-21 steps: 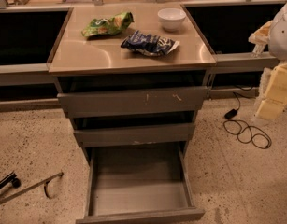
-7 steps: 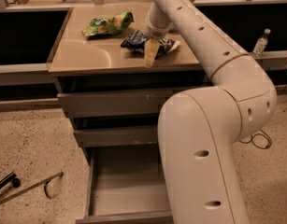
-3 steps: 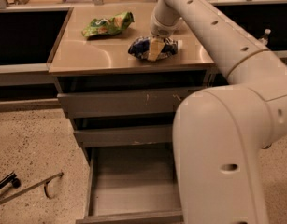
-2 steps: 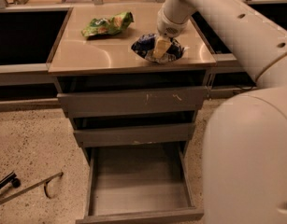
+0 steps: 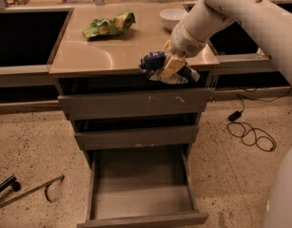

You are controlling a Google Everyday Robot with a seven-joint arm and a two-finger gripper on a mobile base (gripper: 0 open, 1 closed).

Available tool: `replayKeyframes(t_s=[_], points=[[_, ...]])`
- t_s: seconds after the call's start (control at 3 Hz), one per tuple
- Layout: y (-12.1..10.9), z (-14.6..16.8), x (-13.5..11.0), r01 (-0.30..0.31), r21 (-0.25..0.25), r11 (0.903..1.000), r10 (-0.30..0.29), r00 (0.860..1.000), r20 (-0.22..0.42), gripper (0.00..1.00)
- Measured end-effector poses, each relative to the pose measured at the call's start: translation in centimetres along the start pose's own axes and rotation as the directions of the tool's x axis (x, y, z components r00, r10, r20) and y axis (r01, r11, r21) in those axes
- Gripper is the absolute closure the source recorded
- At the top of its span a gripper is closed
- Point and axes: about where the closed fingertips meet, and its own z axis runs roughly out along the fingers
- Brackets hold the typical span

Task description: Place blue chip bag into bottom drawer

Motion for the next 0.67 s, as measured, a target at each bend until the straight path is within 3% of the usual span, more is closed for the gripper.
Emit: replayKeyframes(t_s=[0.67], points=[[-0.45, 0.41, -0.32, 0.011, -0.01, 0.9999, -0.011, 1.0, -0.004, 1.0]])
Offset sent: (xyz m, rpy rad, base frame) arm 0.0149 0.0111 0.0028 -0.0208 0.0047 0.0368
